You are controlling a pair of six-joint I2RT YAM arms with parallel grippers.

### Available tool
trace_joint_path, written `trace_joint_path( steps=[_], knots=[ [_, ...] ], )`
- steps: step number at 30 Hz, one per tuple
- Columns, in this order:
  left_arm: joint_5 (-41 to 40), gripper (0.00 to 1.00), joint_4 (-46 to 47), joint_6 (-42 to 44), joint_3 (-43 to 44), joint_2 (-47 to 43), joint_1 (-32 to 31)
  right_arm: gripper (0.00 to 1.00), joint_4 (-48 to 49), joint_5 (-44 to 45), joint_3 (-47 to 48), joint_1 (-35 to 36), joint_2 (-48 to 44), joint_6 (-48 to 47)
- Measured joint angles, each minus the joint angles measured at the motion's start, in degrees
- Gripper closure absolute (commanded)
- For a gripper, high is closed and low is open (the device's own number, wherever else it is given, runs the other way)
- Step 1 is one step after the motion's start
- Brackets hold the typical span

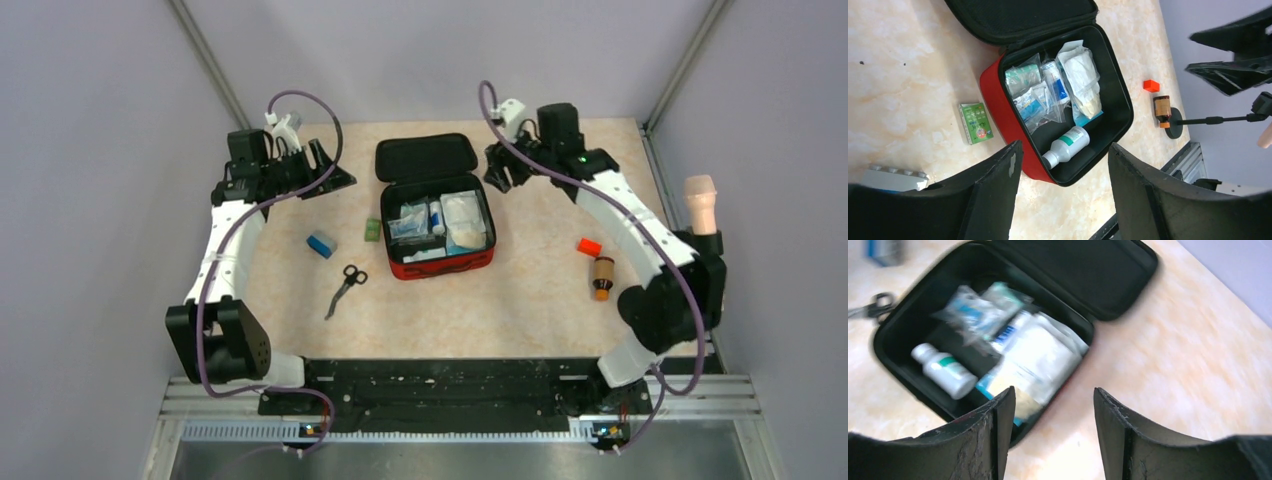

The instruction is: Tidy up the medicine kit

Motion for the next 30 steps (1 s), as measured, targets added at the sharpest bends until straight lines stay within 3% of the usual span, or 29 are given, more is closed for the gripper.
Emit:
trace_joint_path(
  steps=[7,9,13,19,22,23,28,30],
  knots=[
    [-3.3,0.34,0.5,-0.7,0.0,1.3,-0.3,0.42,6.1,26.8,-20.8,-3.4,-17.2,15.0],
    [-4.1,0.35,0.9,-1.0,0.0,1.3,-0.3,0.49,5.1,33.1,-25.6,-3.5,-19.3,18.4],
    [-4.9,0.35,1.1,-1.4,0.0,1.3,-0.4,0.5,2.5,43.4,-32.4,-4.3,-20.2,25.3],
    [-5.8,0.36,1.3,-1.5,-0.4,1.3,-0.4,0.47,-1.5,51.7,-35.1,-9.7,-20.1,33.7],
    [-6.2,0.36,1.2,-1.5,-0.4,1.3,-0.4,0.15,-1.8,54.2,-35.4,-12.3,-19.7,36.2],
    [-6.3,0.36,1.2,-1.5,-0.5,1.3,-0.4,0.12,-1.9,54.7,-35.7,-12.9,-19.4,36.8],
    [-7.1,0.36,1.1,-1.4,-1.7,0.8,-0.4,0.11,-2.4,55.3,-38.6,-14.7,-17.5,38.7],
    [-7.1,0.36,0.9,-1.4,-2.0,0.7,-0.4,0.17,-2.7,55.4,-39.5,-15.3,-17.0,39.3]
  ],
)
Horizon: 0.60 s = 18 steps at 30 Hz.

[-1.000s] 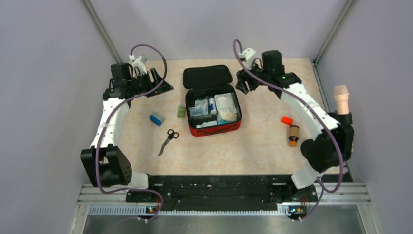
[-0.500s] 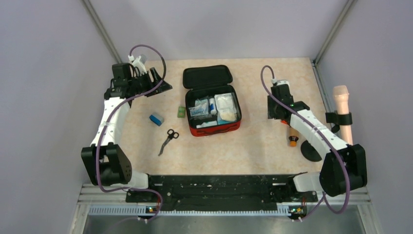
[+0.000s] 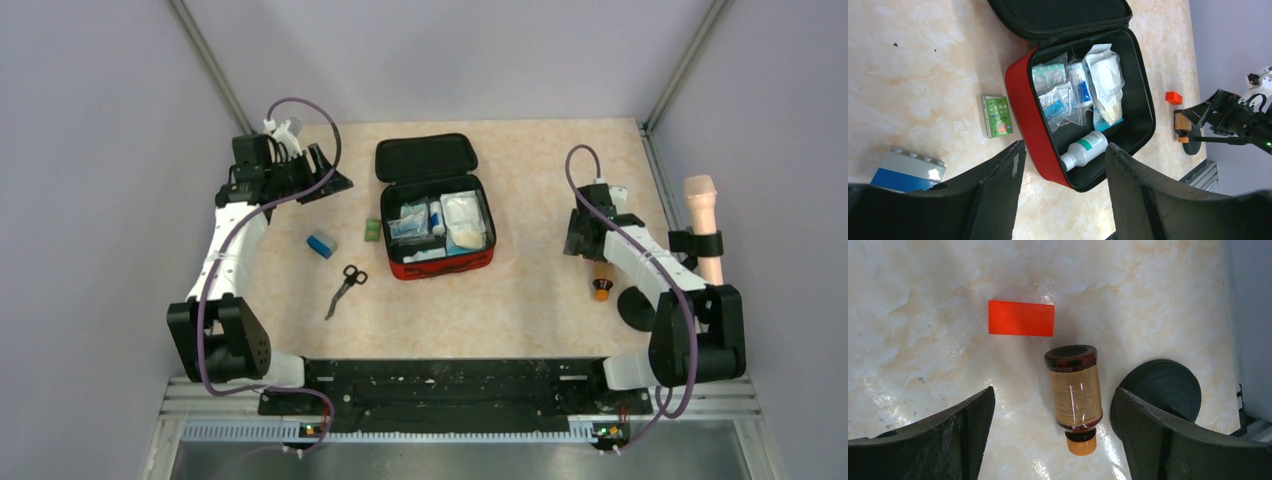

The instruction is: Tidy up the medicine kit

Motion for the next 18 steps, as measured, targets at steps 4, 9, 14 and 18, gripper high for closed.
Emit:
trace_joint_path(
  steps=[4,9,14,18],
  knots=[
    [-0.2,0.36,0.0,0.0,-0.2,0.0,0.0,0.26,-0.3,0.0,-1.2,-2.2,0.2,1.1],
    [-0.1,0.36,0.0,0.0,-0.2,0.0,0.0,0.35,0.6,-1.5,-2.9,-4.7,1.6,1.2],
    [-0.2,0.36,0.0,0.0,-0.2,0.0,0.0,0.38,1.0,-3.5,-4.0,-5.7,2.8,0.7],
    [-0.2,0.36,0.0,0.0,-0.2,0.0,-0.1,0.42,2.5,-5.9,-4.9,-8.1,3.8,-0.5]
  ],
)
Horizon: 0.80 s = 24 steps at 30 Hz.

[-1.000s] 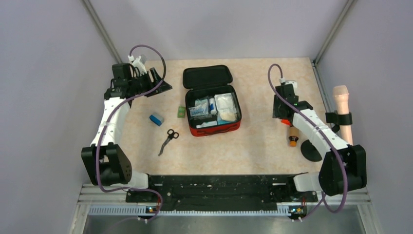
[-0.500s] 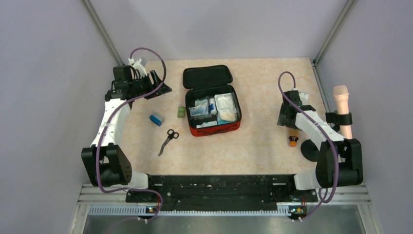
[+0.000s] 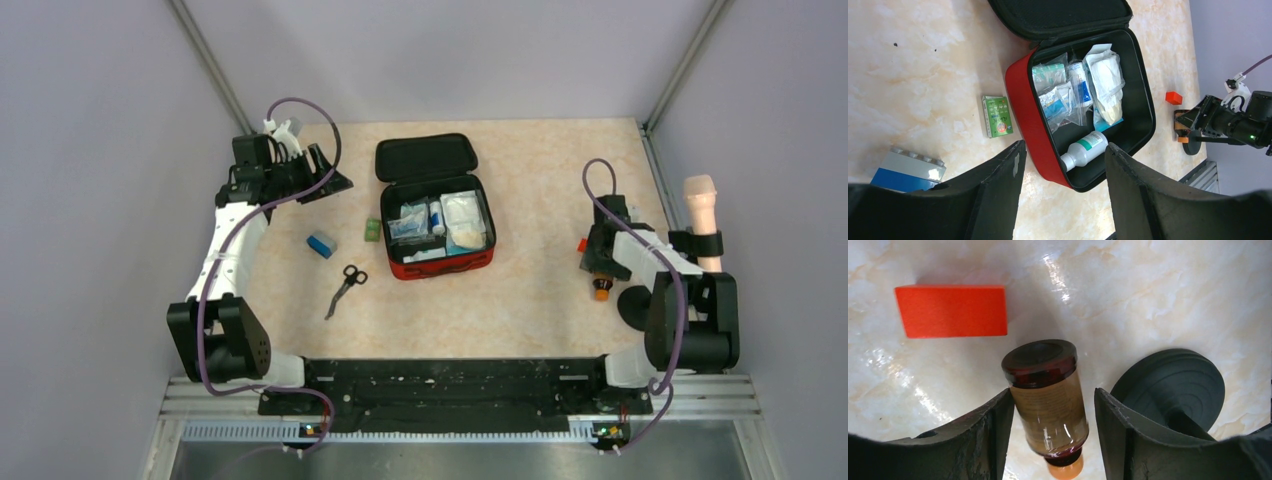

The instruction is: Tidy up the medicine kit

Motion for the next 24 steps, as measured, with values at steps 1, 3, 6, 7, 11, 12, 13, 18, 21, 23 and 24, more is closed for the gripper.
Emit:
trace_joint_path(
  steps=[1,3,6,7,11,12,13,18,21,23,24],
  knots=[
    [0.0,0.36,0.0,0.0,0.0,0.0,0.0,0.44,0.4,-0.5,-0.2,-0.9,0.3,-0.4],
    [0.0,0.36,0.0,0.0,0.0,0.0,0.0,0.5,1.3,-1.4,-0.5,-2.0,0.8,-1.4],
    [0.0,0.36,0.0,0.0,0.0,0.0,0.0,0.65,2.3,-3.1,-0.5,-2.5,1.5,-3.1],
    [0.0,0.36,0.0,0.0,-0.1,0.0,0.0,0.68,2.6,-3.6,-0.5,-2.5,1.5,-3.7],
    [0.0,0.37,0.0,0.0,-0.1,0.0,0.0,0.74,2.3,-6.7,0.0,-2.5,1.4,-4.2],
    [0.0,0.37,0.1,0.0,-0.1,0.0,0.0,0.74,1.8,-7.6,0.3,-2.4,1.4,-4.2],
    [0.0,0.37,0.0,0.0,-0.1,0.0,0.0,0.76,0.6,-8.7,0.8,-2.0,1.3,-4.2],
    [-0.2,0.37,0.1,0.0,-0.6,0.0,0.0,0.8,-5.1,-13.1,5.6,3.5,-0.5,-4.3],
    [-0.3,0.37,0.0,0.0,-0.9,0.1,0.0,0.81,-5.2,-17.0,11.0,9.9,-1.2,-4.8],
    [-0.3,0.37,0.1,0.0,-0.9,0.1,0.0,0.82,-3.2,-20.9,14.1,13.7,-1.2,-6.3],
    [-0.4,0.37,0.1,0.0,-0.9,0.1,-0.1,0.82,-1.6,-23.5,15.3,15.2,-1.2,-7.7]
  ],
)
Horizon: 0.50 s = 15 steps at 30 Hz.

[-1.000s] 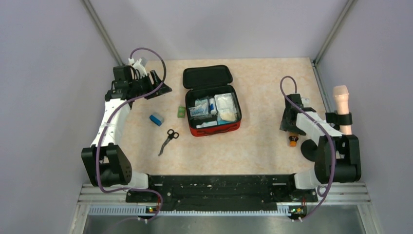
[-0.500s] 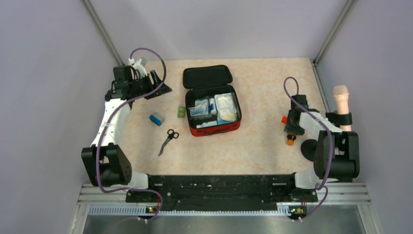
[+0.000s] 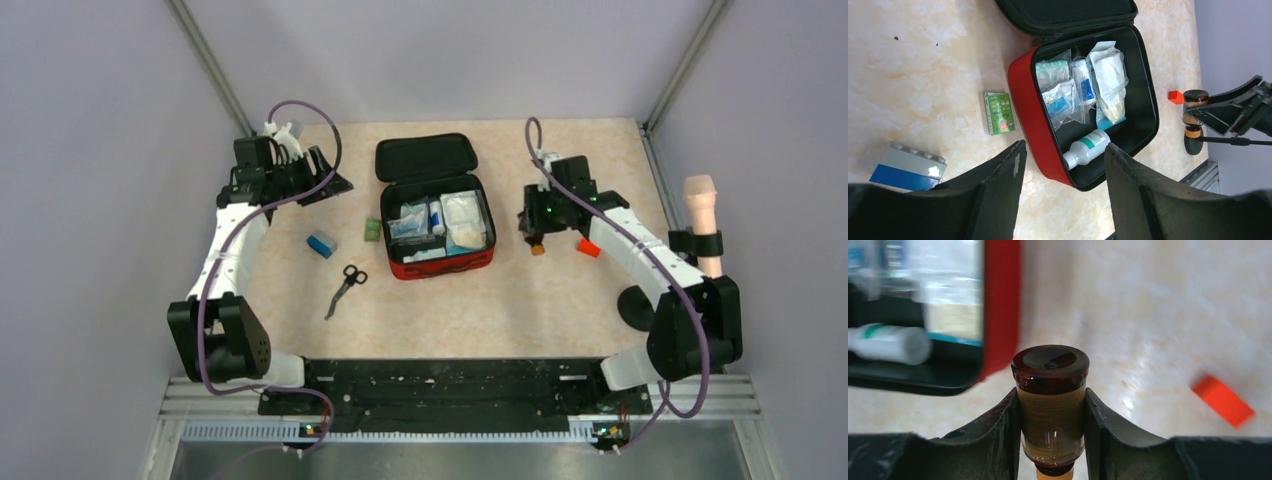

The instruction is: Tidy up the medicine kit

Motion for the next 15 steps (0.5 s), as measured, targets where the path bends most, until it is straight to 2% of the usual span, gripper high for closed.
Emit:
trace_joint_path(
  steps=[6,15],
  knots=[
    [-0.9,0.37,-0.1,0.5,-0.8,-0.1,0.0,0.83,7.2,-16.2,7.3,7.4,3.8,-15.0],
    [-2.6,0.37,-1.4,2.8,-1.8,-3.0,0.0,0.83,14.0,-31.0,17.1,14.2,15.6,-38.1]
  ],
)
